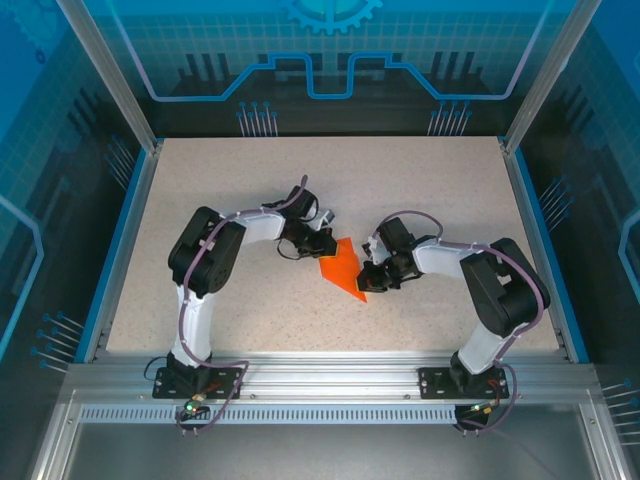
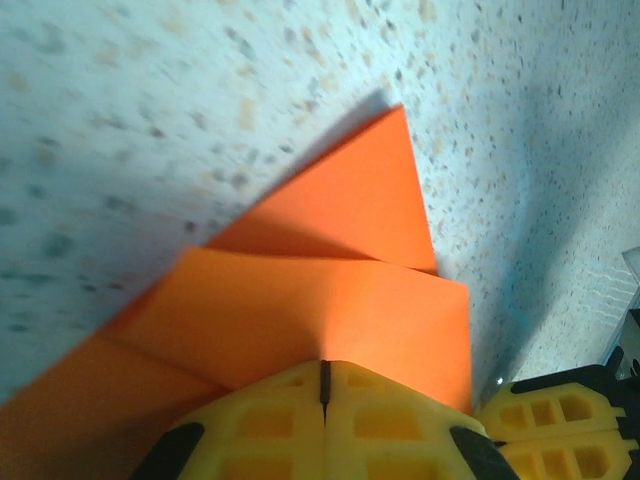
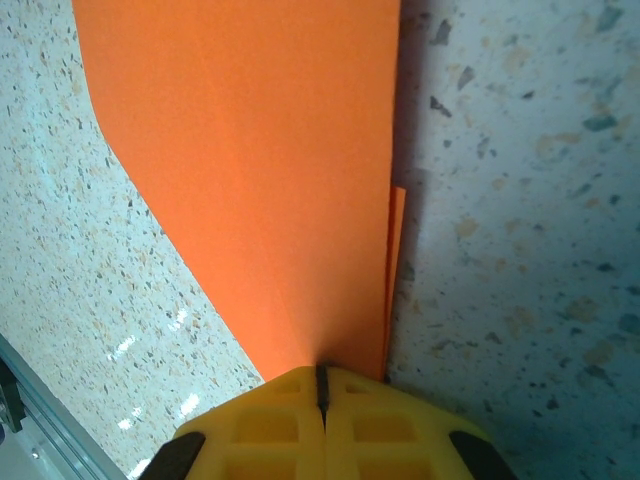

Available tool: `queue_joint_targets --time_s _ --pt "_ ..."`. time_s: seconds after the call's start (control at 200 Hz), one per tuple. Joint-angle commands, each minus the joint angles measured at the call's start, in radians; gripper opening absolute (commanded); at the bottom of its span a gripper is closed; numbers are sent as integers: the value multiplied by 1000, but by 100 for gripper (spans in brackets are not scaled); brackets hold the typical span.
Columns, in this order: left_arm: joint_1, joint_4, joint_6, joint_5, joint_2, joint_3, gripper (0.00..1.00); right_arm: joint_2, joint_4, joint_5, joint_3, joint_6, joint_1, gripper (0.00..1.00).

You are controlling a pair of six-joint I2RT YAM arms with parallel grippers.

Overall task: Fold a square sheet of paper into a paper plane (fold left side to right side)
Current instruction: Fourth fold the wing at the center of the table.

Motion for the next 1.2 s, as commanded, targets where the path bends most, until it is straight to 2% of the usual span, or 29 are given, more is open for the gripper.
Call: queue_joint_targets --time_s 0.0,0.61,0.735,0.845,0.985,1.05,1.195 --pt "66 -27 47 -156 39 21 4 36 -206 128 -66 -11 -15 0" --pt "161 -99 74 -162 70 143 5 35 -167 74 -66 17 9 0" --pt "161 -93 55 -144 -8 118 12 30 -117 32 -70 48 17 0" --pt "161 -59 -1 -135 -103 52 25 20 -29 -19 -76 84 22 0" --pt "162 0 -85 -129 -233 -67 35 -39 71 -36 -76 108 21 0" --pt "161 25 -122 -117 -284 -121 39 -83 116 -34 -72 108 21 4" --pt "147 85 -195 -53 -340 -215 44 -183 166 17 -64 99 16 23"
